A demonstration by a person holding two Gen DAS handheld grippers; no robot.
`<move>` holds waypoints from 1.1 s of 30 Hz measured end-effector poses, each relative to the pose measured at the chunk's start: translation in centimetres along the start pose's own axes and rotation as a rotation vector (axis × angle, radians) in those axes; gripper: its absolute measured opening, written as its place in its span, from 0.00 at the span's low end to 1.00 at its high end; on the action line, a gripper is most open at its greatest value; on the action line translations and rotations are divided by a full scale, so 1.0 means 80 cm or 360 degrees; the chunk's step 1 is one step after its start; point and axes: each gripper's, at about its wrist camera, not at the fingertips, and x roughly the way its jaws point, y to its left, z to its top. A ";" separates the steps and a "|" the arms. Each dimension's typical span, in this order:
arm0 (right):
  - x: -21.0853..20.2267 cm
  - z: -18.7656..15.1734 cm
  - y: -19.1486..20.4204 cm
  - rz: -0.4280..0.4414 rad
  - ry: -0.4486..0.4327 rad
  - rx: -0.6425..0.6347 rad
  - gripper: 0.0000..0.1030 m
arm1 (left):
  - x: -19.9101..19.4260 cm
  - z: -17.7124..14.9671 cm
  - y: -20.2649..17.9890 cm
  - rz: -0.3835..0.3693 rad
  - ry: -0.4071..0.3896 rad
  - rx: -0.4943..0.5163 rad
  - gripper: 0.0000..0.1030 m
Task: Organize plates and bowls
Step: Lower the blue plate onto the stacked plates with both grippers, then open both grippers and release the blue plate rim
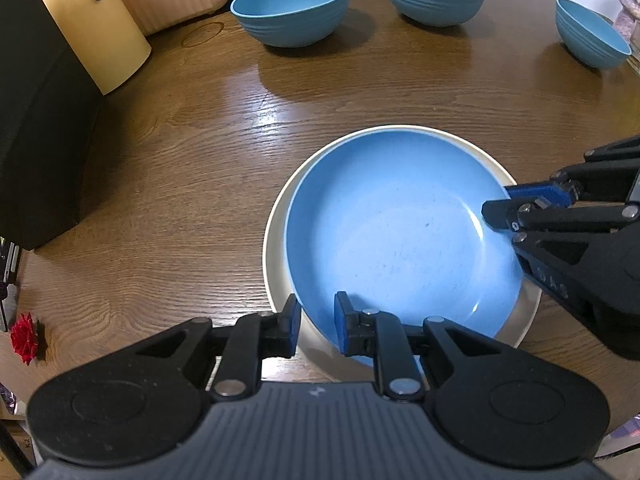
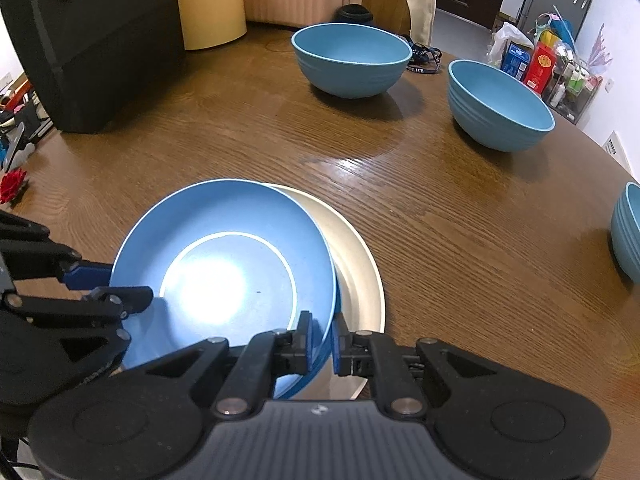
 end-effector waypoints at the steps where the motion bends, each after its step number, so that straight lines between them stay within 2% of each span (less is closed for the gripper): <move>1: 0.000 0.001 -0.001 0.0006 0.0002 0.0008 0.12 | 0.001 0.000 -0.001 -0.0004 0.0009 -0.0002 0.18; 7: -0.002 0.002 -0.005 -0.0003 -0.0027 0.0031 0.15 | 0.001 -0.001 0.005 -0.0031 0.0011 -0.0047 0.19; 8: -0.003 0.002 -0.006 0.0002 -0.0027 0.0043 0.16 | 0.001 0.000 0.008 -0.0039 0.0012 -0.0063 0.22; 9: -0.004 0.003 -0.009 0.0006 -0.0028 0.0062 0.17 | 0.000 0.000 0.011 -0.0041 0.0013 -0.0077 0.28; 11: -0.005 0.003 -0.013 0.0007 -0.0024 0.0092 0.26 | -0.002 0.001 0.018 -0.0046 0.0001 -0.0114 0.38; 13: -0.006 0.004 -0.019 0.0010 -0.0023 0.0123 0.30 | -0.005 0.001 0.024 -0.0052 -0.0018 -0.0138 0.43; 15: -0.006 0.004 -0.023 0.0009 -0.0019 0.0148 0.36 | -0.009 0.001 0.028 -0.0061 -0.0037 -0.0163 0.58; 18: -0.007 0.005 -0.032 0.0028 -0.0006 0.0212 0.48 | -0.016 0.001 0.036 -0.0057 -0.0082 -0.0195 0.72; 19: -0.008 0.005 -0.035 0.0039 -0.0003 0.0234 0.55 | -0.018 0.001 0.038 -0.0059 -0.0092 -0.0204 0.76; 21: -0.010 0.006 -0.040 0.0053 0.0000 0.0270 0.65 | -0.022 0.001 0.043 -0.0060 -0.0114 -0.0237 0.92; 23: -0.013 0.006 -0.045 0.0073 0.0001 0.0302 0.83 | -0.028 0.000 0.049 -0.0065 -0.0150 -0.0273 0.99; 25: -0.016 0.006 -0.050 0.0095 0.0003 0.0334 0.91 | -0.032 0.000 0.054 -0.0071 -0.0168 -0.0304 1.00; 29: -0.020 0.004 -0.057 0.0105 0.0028 0.0382 1.00 | -0.037 -0.002 0.063 -0.0082 -0.0184 -0.0371 1.00; 33: -0.026 0.002 -0.058 0.0100 0.0021 0.0392 1.00 | -0.040 -0.004 0.069 -0.0086 -0.0194 -0.0405 1.00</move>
